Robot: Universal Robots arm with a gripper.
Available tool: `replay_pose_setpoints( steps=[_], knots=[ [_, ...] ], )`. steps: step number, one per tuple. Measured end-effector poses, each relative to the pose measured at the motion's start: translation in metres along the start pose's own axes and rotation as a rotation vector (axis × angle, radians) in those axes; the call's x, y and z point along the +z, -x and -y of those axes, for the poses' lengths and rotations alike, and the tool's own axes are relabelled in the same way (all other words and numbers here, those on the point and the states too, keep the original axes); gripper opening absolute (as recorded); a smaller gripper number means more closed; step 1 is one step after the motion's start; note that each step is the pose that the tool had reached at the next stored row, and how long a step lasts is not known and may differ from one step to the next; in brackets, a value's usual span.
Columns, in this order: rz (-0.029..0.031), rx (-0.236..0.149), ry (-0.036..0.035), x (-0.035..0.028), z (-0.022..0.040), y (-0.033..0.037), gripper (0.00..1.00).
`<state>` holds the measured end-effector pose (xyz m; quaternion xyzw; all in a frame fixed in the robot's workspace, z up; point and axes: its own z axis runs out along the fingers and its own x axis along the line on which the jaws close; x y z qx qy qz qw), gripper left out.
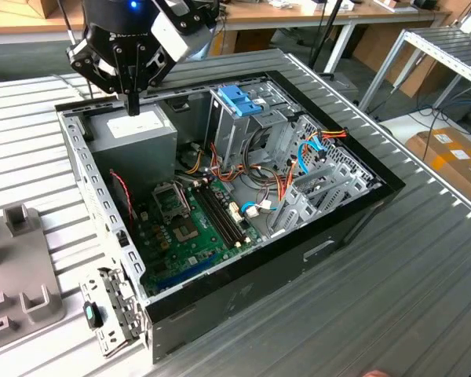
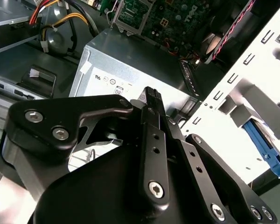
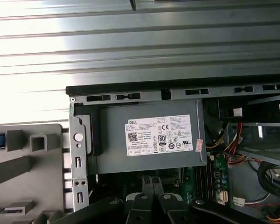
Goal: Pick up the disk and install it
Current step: 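Reach for the disk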
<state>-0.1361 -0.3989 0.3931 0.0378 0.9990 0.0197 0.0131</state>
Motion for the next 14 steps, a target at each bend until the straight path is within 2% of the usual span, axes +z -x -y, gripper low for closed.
replay_pose_setpoints(
  steps=[14],
  knots=[
    [0.0000,0.000,0.0000,-0.0001,0.0009,-0.0124,0.11]
  ],
)
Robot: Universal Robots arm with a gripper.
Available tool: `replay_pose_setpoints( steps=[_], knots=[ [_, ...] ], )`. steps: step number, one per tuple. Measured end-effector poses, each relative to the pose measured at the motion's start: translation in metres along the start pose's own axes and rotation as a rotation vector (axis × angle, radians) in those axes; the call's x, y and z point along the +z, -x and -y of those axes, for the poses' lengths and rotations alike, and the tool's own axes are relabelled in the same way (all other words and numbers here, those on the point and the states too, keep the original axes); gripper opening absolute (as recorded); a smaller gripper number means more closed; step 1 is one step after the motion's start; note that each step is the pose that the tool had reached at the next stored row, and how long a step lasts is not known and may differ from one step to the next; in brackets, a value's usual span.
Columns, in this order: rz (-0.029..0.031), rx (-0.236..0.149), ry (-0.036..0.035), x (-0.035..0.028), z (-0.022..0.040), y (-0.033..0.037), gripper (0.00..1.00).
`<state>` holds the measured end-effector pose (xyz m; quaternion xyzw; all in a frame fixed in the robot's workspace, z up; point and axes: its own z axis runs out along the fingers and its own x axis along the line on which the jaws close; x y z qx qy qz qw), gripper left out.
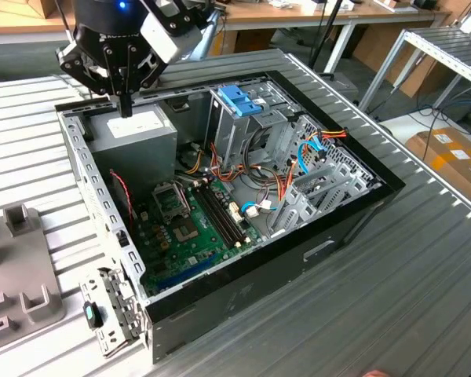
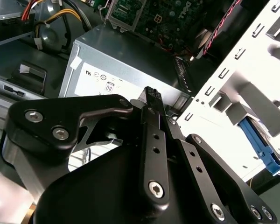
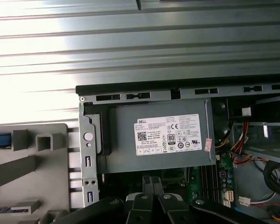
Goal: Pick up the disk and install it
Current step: 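Reach for the disk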
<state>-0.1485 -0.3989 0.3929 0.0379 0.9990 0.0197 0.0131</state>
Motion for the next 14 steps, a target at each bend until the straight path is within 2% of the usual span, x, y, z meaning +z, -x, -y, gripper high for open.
replay_pose_setpoints(
  steps=[14],
  knots=[
    [0.0001,0.000,-0.0002,0.0005,0.0015,-0.0198,0.11]
  ],
)
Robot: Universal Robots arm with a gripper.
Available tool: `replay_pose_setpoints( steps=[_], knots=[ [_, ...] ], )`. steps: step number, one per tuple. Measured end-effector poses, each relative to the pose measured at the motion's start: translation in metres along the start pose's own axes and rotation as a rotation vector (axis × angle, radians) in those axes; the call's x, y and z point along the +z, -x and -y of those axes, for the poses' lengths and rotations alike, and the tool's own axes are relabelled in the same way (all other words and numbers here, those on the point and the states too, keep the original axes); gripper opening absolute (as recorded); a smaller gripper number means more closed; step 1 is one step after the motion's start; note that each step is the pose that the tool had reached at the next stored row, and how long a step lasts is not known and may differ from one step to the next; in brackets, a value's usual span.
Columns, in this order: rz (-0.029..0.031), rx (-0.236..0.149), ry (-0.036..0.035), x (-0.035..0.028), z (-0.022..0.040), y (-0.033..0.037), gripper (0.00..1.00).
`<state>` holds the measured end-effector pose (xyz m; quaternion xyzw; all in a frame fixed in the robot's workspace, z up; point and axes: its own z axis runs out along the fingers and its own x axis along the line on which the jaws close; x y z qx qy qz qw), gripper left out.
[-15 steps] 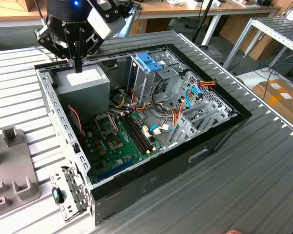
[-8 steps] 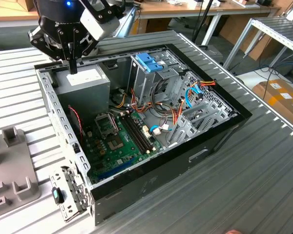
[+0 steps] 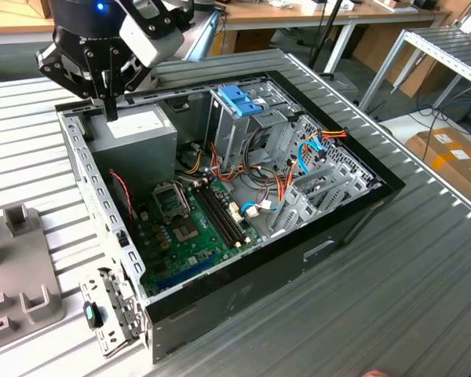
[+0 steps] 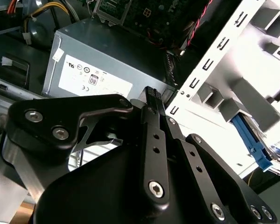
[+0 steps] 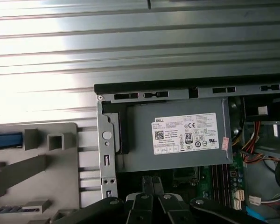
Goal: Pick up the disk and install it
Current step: 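Reach for the disk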
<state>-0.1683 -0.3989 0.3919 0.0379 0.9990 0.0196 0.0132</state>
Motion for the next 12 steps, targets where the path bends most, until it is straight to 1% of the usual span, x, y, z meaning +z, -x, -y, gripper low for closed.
replay_pose_setpoints(
  steps=[1,4,12],
  knots=[
    [0.0000,0.000,-0.0001,0.0001,0.0001,-0.0018,0.11],
    [0.0000,0.000,-0.0001,0.0001,0.0003,-0.0039,0.11],
    [0.0000,0.000,-0.0002,0.0001,0.0004,-0.0052,0.11]
  ],
)
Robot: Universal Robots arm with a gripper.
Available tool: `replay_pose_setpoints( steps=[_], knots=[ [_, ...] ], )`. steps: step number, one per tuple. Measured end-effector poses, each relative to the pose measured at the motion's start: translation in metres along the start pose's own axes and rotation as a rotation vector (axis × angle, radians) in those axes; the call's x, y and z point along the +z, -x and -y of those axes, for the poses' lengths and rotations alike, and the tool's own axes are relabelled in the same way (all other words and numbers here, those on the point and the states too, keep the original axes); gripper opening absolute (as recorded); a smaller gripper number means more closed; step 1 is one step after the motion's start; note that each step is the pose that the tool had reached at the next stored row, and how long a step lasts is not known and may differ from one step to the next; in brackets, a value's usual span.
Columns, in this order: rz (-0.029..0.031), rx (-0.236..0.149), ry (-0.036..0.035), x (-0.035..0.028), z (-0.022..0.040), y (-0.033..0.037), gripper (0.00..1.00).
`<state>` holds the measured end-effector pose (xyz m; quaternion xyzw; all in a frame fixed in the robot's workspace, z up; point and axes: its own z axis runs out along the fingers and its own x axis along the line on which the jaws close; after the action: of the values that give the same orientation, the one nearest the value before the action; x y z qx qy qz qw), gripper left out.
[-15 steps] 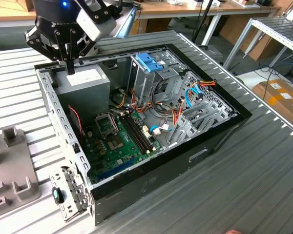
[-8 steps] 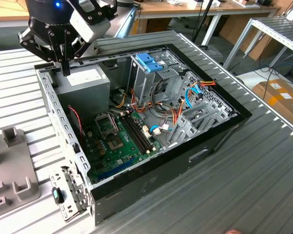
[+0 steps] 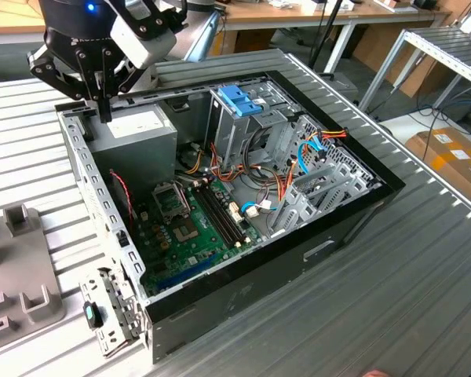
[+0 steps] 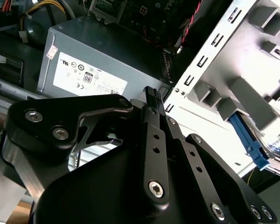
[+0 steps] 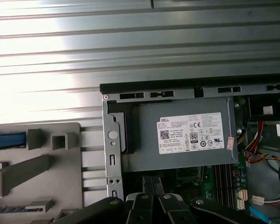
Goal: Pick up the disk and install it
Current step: 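Reach for the disk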
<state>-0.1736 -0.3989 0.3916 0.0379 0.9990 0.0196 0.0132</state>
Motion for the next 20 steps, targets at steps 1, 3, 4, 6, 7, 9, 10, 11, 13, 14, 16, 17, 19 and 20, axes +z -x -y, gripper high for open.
replay_pose_setpoints(
  steps=[1,3,4,6,7,9,10,11,13,14,16,17,19,20],
  knots=[
    [0.0000,0.000,0.0000,0.0000,0.0000,-0.0004,0.11],
    [-0.0001,0.000,0.0000,0.0000,0.0001,-0.0011,0.11],
    [0.0000,0.000,0.0000,0.0000,0.0001,-0.0015,0.11],
    [0.0000,0.000,0.0000,0.0000,0.0002,-0.0026,0.11],
    [0.0000,0.000,0.0000,0.0000,0.0002,-0.0032,0.11],
    [0.0000,0.000,0.0000,0.0001,0.0004,-0.0046,0.11],
    [0.0000,0.000,0.0000,0.0001,0.0004,-0.0052,0.11],
    [0.0000,0.000,0.0001,0.0001,0.0004,-0.0057,0.11],
    [0.0000,0.000,0.0000,0.0002,0.0006,-0.0076,0.11],
    [0.0000,0.000,0.0000,0.0002,0.0007,-0.0088,0.11],
    [0.0000,0.000,0.0000,0.0002,0.0008,-0.0102,0.11],
    [0.0000,0.000,0.0000,0.0002,0.0009,-0.0112,0.11],
    [0.0000,0.000,0.0000,0.0002,0.0010,-0.0125,0.11],
    [0.0000,0.000,0.0000,0.0003,0.0010,-0.0135,0.11]
  ],
)
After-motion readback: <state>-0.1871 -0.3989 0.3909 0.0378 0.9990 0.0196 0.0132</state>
